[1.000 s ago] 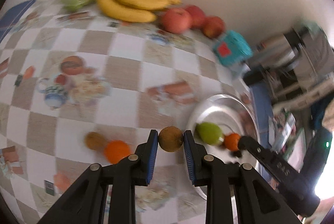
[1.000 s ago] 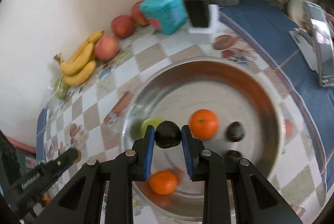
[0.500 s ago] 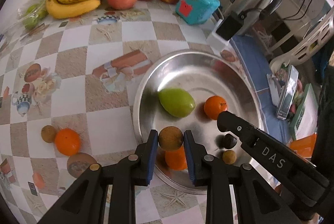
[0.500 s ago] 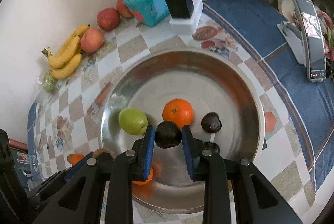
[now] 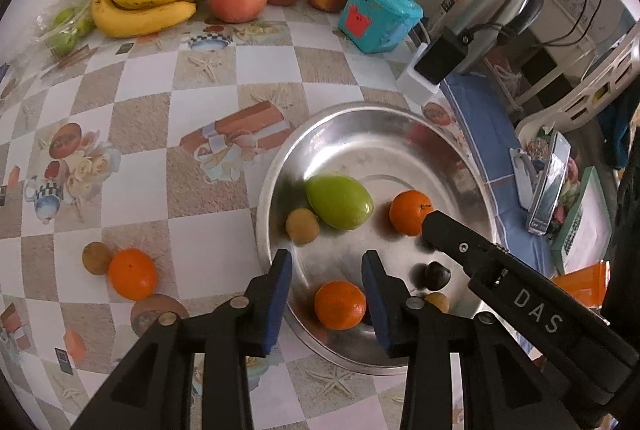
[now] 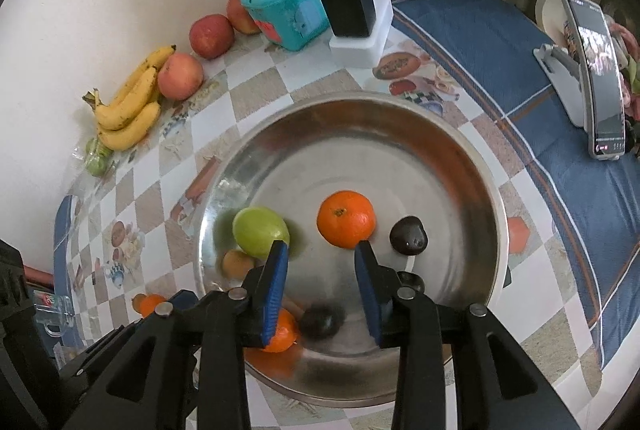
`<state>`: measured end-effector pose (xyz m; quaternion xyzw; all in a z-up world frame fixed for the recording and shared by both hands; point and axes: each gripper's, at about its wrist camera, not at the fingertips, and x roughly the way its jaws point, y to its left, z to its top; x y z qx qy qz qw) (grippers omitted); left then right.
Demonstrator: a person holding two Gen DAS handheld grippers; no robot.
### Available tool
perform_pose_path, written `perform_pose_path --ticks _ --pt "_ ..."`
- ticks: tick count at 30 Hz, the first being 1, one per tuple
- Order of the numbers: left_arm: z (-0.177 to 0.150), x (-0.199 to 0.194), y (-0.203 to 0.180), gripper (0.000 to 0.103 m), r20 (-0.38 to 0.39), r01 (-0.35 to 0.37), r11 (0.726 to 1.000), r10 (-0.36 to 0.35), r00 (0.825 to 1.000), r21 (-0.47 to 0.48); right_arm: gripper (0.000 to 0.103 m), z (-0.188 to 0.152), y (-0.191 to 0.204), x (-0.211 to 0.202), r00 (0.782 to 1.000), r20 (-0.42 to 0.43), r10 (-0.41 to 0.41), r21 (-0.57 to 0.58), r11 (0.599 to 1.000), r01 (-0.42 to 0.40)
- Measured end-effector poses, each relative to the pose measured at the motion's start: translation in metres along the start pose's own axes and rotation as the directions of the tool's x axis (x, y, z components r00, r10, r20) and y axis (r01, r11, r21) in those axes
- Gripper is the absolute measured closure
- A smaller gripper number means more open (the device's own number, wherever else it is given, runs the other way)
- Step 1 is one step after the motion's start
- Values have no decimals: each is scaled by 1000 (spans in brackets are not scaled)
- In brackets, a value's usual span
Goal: Organize fruits
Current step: 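Withdraw both open tools from the tray toward the fruit cluster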
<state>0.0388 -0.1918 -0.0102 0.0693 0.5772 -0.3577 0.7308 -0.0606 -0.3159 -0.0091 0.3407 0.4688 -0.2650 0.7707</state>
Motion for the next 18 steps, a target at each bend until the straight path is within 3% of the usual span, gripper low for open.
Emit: perform_pose_path --ticks 5,10,16,18 --pt "3 -14 16 61 27 4 998 -2 1000 -65 67 2 4 -13 999 33 15 -8 1000 -15" --pt "0 -27 44 55 57 -31 987 41 998 -160 67 0 7 -18 999 42 13 -19 1000 -12" --pt "-13 -32 66 54 53 -54 971 68 996 -231 67 -8 14 -18 999 31 9 -44 999 -8" --pt "-17 -33 68 50 51 -63 970 77 996 -236 67 -10 17 -20 999 33 11 -55 998 -10"
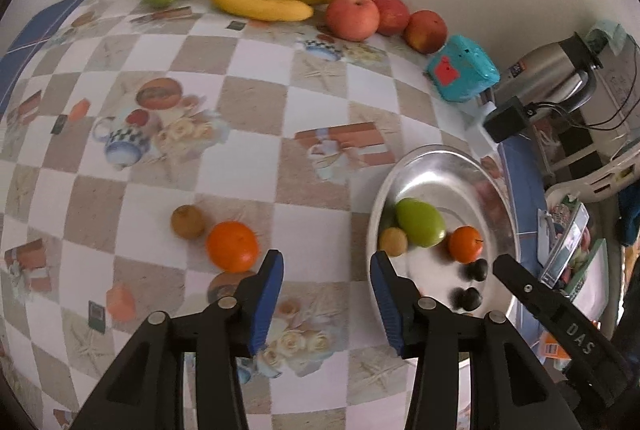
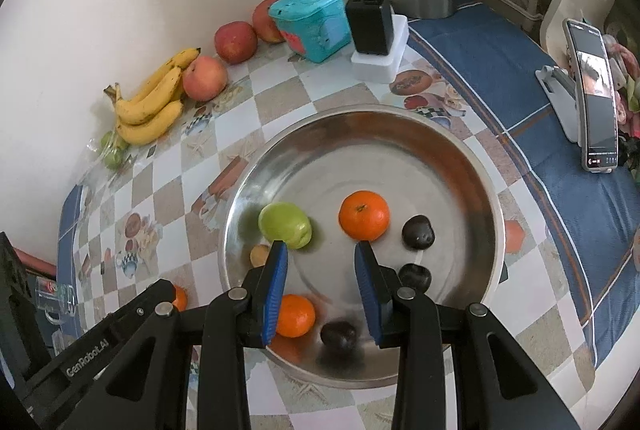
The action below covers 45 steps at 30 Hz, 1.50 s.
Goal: Organize fruits
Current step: 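Withdraw both open tools from the tray toward the fruit cluster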
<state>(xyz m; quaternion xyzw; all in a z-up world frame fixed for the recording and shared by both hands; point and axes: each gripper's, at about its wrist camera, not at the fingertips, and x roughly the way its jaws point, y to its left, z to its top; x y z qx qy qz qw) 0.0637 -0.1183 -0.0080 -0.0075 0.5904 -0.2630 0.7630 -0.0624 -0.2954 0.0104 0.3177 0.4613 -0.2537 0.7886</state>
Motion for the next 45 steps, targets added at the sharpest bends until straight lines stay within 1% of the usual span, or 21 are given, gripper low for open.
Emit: perform_pose_path --ticks 2,5,6,9,10,11,12,13,14,15,17,21,22,23,25,30,36,40,45 --pt "-3 -2 4 45 0 -4 1000 4 1000 -6 67 -1 3 -2 1000 1 5 -11 1000 -5" --pt "-5 -6 10 42 8 -5 1000 5 1000 -19 67 -4 8 -4 1000 2 8 -28 1000 -8" --pt "-5 -9 12 36 15 -9 1000 9 1000 -23 67 -5 9 -5 1000 1 10 -32 999 -10" --pt "-7 -16 17 23 43 -30 999 32 999 -33 65 -8 11 -5 1000 2 8 -38 999 -8" --pt "-7 -18 20 21 53 -38 999 40 998 -38 56 -8 12 -5 1000 2 9 -37 999 -9" --pt "-8 -20 22 16 61 -45 998 47 997 -42 45 -9 12 -5 1000 1 11 -35 999 -11" --pt "-7 -20 24 10 65 -52 998 54 996 -44 41 -9 12 -4 1000 2 11 -34 999 -11" --pt "-7 -21 25 7 68 -57 997 60 996 -45 38 -9 13 -3 1000 2 8 -36 999 -8" --pt "-7 -21 26 3 72 -63 997 66 995 -44 37 -9 13 -2 1000 2 0 -39 999 0" --pt "-7 -22 27 1 76 -68 997 72 995 -44 36 -9 14 -1 1000 1 -5 -41 999 5" --pt "-7 -22 30 1 78 -77 996 81 994 -47 29 -10 15 0 1000 -4 -4 -43 999 3" --pt "-7 -22 35 0 82 -95 994 99 992 -57 29 -10 18 3 1000 -13 -9 -60 998 8" --pt "-6 -21 36 0 84 -98 993 102 991 -60 27 -10 19 4 1000 -14 -10 -66 998 9" --pt "-6 -22 38 0 88 -98 993 104 991 -63 20 -11 19 5 1000 -15 -11 -72 997 10" --pt "-5 -23 40 0 91 -98 993 105 990 -70 14 -11 21 6 1000 -10 -18 -84 996 17" --pt "-4 -25 46 0 101 -108 990 117 988 -88 14 -11 23 6 1000 -4 -18 -102 995 17" --pt "-2 -32 56 0 115 -117 988 128 985 -96 10 -12 29 6 1000 14 -24 -133 991 26" --pt "-1 -40 69 0 131 -132 984 147 980 -118 10 -13 36 9 1000 -3 3 -147 989 -4" --pt "1 -49 86 0 144 -159 977 179 973 -139 10 -17 48 16 1000 -21 9 -185 983 -12"
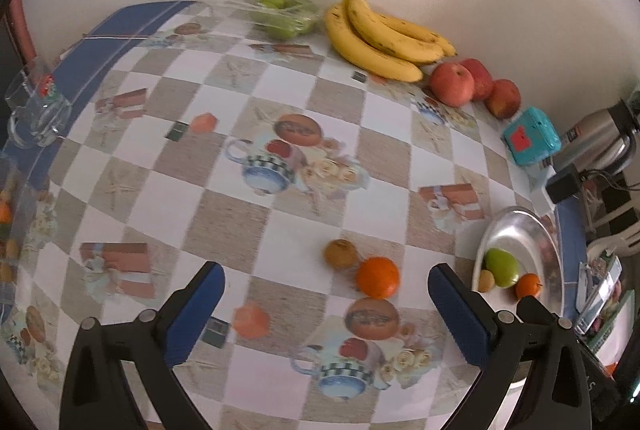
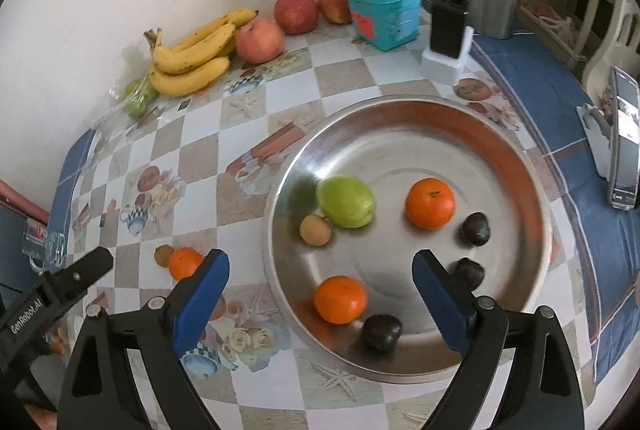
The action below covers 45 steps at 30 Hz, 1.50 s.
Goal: Organize fruits
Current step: 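Withdraw both open tools from the tray toward the fruit cluster, then grasp the last orange with the right tool while the left tool approaches the brown fruit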
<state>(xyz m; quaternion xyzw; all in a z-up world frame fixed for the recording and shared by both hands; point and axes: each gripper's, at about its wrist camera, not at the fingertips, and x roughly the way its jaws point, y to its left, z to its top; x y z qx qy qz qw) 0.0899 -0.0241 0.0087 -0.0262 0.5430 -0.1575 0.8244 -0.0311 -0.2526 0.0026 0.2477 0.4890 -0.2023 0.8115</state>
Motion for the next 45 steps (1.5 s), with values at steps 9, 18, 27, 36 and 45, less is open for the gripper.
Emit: perform_pose_path --ticks 9,18,27,36,45 --pt "6 -10 33 0 26 -44 998 45 999 -52 10 -6 38 11 999 -24 46 -100 994 -48" --pt "10 -14 53 0 26 -40 996 42 999 -80 10 -14 73 19 992 -55 110 -170 978 -118" --pt "13 2 69 0 -23 -65 991 63 998 -120 10 -17 95 36 987 -75 139 -208 966 -151" --pt "8 43 78 0 -136 -104 985 85 987 -137 10 -22 109 60 985 -96 143 -251 954 -163" --pt "13 55 80 0 -149 -129 980 107 983 -149 10 -28 118 85 988 -117 97 -297 946 -128"
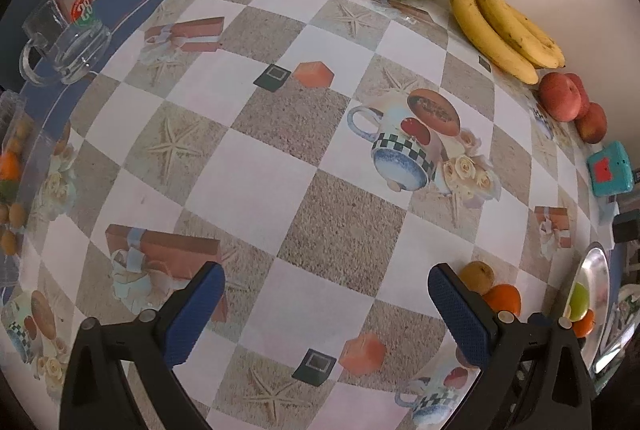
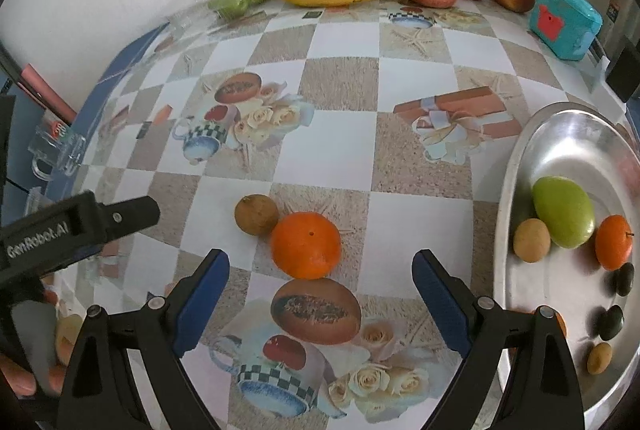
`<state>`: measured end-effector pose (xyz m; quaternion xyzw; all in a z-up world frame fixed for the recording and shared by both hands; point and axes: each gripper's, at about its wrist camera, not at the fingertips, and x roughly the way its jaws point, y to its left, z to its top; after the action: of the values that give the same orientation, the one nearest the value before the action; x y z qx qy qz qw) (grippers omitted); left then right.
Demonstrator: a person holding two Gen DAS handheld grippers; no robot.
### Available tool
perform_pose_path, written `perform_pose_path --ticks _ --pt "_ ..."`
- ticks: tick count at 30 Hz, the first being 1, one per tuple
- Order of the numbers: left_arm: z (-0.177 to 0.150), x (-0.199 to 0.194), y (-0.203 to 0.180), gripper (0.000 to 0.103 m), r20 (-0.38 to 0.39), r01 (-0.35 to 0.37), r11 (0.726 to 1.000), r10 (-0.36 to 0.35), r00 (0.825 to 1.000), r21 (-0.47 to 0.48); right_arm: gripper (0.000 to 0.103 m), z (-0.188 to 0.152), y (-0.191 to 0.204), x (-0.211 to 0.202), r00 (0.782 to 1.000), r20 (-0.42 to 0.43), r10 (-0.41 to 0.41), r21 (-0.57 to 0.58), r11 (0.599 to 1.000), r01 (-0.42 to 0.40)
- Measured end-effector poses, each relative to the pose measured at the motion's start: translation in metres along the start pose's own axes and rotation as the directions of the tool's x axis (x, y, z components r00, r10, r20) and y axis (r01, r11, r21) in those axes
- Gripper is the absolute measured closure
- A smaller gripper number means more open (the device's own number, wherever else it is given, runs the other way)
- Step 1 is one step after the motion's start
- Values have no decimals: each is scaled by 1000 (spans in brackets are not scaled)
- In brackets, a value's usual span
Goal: Organize fruits
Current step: 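Grasp the last orange with the right tool while the left tool approaches the brown fruit, then grasp the small brown fruit with the left tool while the right tool lifts the orange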
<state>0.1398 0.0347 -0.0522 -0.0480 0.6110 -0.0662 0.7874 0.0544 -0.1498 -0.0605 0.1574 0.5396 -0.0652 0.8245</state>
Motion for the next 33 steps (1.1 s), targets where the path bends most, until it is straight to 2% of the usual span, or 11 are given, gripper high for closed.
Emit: perform_pose_path --ticks 4,6,8,12,15,17,20,25,28,30,33 --pt "2 0 -5 0 6 9 1000 -9 1000 6 11 1 1 4 1000 12 3 -10 1000 -3" --pt "4 0 -7 0 5 16 1000 -16 1000 9 16 1 2 4 1000 22 -4 -20 1000 4" --pt "5 2 -9 0 4 24 1000 -24 1000 11 29 1 4 4 1000 26 -9 -31 999 10" --pt "7 5 -14 0 -2 45 999 -45 999 15 35 1 4 7 1000 17 -5 -34 999 5" --pt "7 5 -17 0 -4 55 998 -55 998 22 43 0 5 7 1000 20 1 -32 999 0" --pt "7 5 -19 0 -3 54 998 -54 999 27 55 0 4 5 1000 24 8 -29 1000 -7" --pt "6 4 -21 0 -4 64 998 -64 998 30 65 0 4 2 999 32 33 -17 999 -33" --pt "7 3 -28 1 5 84 996 -84 996 35 65 2 0 -5 998 49 46 2 999 -46" --pt "4 3 -36 3 3 140 989 -141 990 43 65 5 -6 -12 997 69 31 14 999 -32" --pt "2 4 -44 14 -3 168 983 -169 986 69 65 6 -12 -17 997 81 10 23 1000 -11" --pt "-2 3 -57 19 -10 184 976 -184 983 116 65 9 -22 -25 995 97 8 50 999 -13"
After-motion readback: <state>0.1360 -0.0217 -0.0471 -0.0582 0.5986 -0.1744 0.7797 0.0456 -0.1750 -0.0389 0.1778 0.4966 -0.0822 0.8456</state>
